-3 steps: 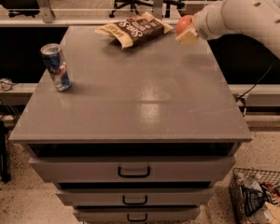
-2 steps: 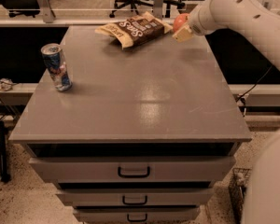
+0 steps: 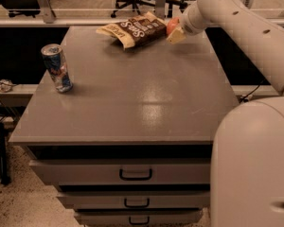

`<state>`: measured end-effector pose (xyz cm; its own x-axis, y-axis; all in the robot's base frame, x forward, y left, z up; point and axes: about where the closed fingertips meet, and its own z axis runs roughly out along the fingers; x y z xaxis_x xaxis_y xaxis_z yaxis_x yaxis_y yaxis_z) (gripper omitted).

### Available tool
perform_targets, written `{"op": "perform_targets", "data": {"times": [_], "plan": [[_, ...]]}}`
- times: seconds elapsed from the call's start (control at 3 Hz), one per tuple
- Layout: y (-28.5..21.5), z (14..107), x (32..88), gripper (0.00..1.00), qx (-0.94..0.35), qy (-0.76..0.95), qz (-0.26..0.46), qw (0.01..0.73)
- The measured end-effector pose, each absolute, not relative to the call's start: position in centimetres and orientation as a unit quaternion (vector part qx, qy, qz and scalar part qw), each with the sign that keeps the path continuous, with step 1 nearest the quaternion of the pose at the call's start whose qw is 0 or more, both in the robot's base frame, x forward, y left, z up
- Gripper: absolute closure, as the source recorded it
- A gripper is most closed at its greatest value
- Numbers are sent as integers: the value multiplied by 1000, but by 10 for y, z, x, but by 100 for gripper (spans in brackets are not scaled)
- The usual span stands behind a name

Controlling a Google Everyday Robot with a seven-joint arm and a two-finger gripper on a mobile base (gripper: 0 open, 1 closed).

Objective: Move apple near brown chip bag

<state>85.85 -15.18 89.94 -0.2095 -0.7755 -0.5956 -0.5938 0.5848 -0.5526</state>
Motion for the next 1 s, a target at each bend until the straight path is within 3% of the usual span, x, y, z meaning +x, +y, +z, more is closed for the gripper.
{"op": "perform_targets", "data": {"times": [0.33,1.0], "plan": [[-139,890,865,81,-459,770,-90,433],[-116,878,873,36,-480,766,-68,423]]}}
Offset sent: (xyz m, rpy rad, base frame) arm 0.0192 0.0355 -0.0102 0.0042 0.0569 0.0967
